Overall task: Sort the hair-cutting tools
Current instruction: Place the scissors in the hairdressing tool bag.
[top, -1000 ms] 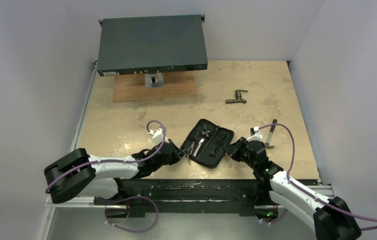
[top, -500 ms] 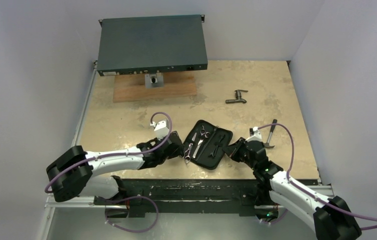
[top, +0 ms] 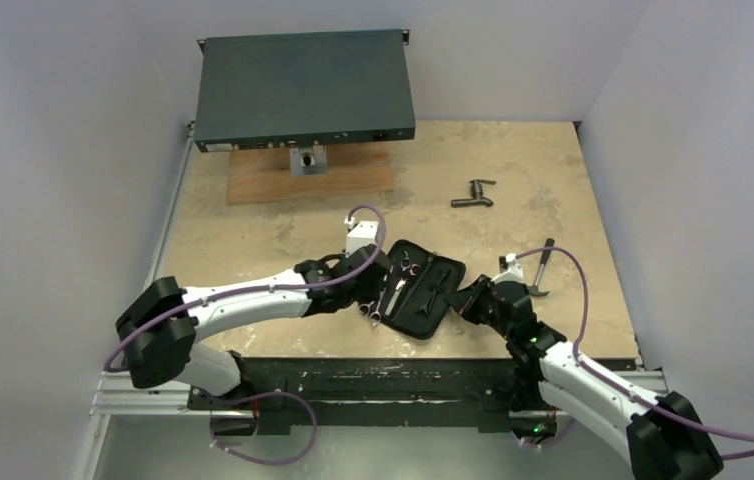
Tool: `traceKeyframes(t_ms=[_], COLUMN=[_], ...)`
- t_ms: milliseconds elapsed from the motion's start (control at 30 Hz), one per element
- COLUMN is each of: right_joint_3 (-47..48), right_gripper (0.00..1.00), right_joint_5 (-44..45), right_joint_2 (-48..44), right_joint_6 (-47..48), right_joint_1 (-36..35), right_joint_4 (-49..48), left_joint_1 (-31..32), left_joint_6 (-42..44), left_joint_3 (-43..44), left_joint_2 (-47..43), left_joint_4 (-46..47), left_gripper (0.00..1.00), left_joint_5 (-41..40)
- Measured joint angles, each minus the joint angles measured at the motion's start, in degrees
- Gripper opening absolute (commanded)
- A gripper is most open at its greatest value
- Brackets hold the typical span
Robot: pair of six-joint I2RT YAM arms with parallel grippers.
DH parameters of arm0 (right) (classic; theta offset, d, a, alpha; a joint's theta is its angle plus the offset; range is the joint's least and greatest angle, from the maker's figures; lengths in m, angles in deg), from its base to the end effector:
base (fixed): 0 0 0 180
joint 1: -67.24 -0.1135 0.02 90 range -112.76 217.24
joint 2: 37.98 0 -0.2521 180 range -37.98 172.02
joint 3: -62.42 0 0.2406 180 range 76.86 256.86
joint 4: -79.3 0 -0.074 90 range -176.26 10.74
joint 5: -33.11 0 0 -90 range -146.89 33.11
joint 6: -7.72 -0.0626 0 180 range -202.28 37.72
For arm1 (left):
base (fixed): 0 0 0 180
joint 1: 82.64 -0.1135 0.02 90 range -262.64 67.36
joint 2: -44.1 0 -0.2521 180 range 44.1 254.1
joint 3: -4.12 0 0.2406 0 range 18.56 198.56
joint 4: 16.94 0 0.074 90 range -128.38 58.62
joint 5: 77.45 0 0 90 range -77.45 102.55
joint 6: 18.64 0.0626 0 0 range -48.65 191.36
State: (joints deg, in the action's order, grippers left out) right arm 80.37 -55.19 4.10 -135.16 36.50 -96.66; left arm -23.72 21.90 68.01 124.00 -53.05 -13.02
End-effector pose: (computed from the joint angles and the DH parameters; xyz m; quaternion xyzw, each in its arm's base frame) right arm 0.1495 0.0868 0.1196 0.1722 0.8404 0.3330 0.3914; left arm 0.1714 -0.2320 0.1924 0.0045 0.9252 -0.1342 0.3549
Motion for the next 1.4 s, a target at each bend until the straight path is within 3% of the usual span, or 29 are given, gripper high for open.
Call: traceKeyframes(t_ms=[300, 700, 1400], right_joint_3=[0.02, 0.02, 0.0], right_gripper=[0.0, 0.0, 0.0], right_joint_5=[0.02, 0.02, -0.13], right_joint_2=[0.26, 0.04, -0.52], right_joint_6=[0.0, 0.0, 0.0], right_joint_1=[0.0, 0.0, 0.0], right_joint_4=[-0.07, 0.0, 0.11], left_joint_1=[1.66, 4.48, 4.85], left_joint_6=[6.73, 10.01, 13.22], left_joint_3=[4.35, 6.36, 9.09], left_joint_2=[9.18, 9.99, 16.55], left_joint_4=[-4.0, -7.61, -9.9], left_gripper=[0.25, 0.35, 0.31], left_joint_5=[3.34, 4.42, 4.57])
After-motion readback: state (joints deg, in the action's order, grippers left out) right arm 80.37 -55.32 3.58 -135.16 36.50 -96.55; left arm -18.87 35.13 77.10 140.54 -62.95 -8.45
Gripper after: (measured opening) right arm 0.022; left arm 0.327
